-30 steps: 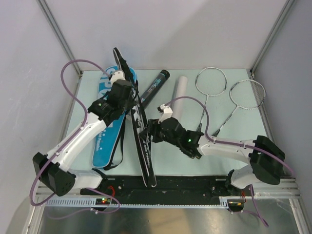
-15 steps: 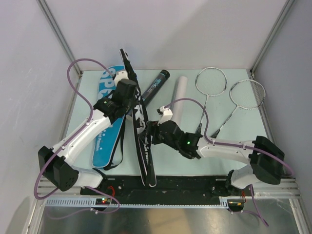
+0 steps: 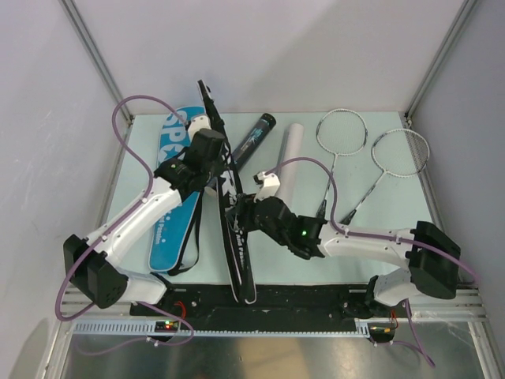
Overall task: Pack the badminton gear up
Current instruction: Place the racket bag at the center of the board, then open the racket bag at the center of the board, then pick up the racket from the center of the board.
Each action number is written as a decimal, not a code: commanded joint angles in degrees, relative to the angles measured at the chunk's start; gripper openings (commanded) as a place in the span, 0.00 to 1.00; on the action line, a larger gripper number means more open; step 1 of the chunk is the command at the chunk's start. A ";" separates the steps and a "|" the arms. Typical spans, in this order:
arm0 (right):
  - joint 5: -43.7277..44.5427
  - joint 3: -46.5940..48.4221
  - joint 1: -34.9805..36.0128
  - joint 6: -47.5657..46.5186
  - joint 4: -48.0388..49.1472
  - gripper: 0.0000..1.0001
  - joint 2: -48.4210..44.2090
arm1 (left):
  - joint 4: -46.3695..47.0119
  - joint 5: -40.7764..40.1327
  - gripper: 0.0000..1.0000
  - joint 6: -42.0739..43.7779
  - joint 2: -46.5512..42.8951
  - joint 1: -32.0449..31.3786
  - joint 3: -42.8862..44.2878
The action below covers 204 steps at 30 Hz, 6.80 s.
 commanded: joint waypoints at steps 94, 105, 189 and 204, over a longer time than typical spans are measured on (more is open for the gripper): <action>20.25 22.79 0.29 15.01 -23.84 0.63 29.40 | 5.71 20.89 1.00 10.10 -48.07 26.11 -38.32; 21.49 27.51 0.32 15.26 -30.29 0.63 34.28 | 5.51 20.25 1.00 10.49 -49.69 26.09 -38.35; -2.56 -16.14 -39.26 12.11 -24.61 0.49 -19.69 | 17.15 39.81 0.00 9.03 -10.97 -0.07 -23.98; -2.77 -16.01 -50.48 25.06 -36.95 0.52 -8.96 | 13.51 43.24 0.00 13.52 -12.67 2.06 -23.03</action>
